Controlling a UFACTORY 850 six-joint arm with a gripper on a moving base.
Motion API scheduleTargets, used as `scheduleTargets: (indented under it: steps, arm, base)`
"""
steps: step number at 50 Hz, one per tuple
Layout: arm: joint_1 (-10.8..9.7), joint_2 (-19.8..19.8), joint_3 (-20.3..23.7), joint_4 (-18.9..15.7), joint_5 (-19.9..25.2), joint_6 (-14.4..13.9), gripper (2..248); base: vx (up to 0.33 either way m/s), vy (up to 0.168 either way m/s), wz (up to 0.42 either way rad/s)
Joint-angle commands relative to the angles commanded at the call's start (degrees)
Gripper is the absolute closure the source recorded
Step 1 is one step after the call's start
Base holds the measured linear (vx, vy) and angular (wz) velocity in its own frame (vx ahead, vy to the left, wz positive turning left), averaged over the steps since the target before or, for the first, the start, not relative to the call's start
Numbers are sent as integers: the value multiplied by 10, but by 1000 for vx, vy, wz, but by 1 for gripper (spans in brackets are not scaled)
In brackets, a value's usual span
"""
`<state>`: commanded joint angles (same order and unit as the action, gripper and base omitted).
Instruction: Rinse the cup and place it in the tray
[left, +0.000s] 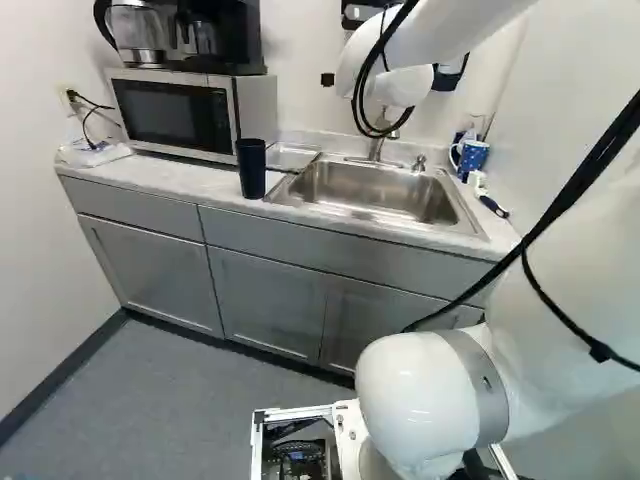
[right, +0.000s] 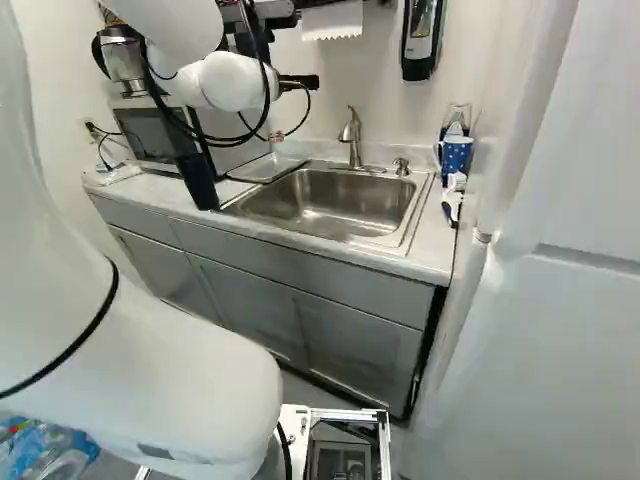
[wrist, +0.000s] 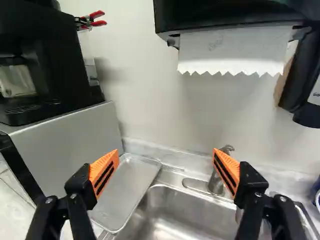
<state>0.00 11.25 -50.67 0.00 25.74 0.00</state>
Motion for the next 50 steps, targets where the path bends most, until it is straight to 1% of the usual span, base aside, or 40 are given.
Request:
scheduleTargets:
  steps: [6,19,41,50]
  arm:
    - [0,0,0,0,0,0,3]
    - [0,0,0,0,0,0,3]
    - [0,-1,-1,0,0,0,3]
    - [-2,-14,-12,0,0,0,3]
  base:
    - [102,-43,150]
    - [82,-53,13]
    - [2,-1,1]
    - [0,0,0]
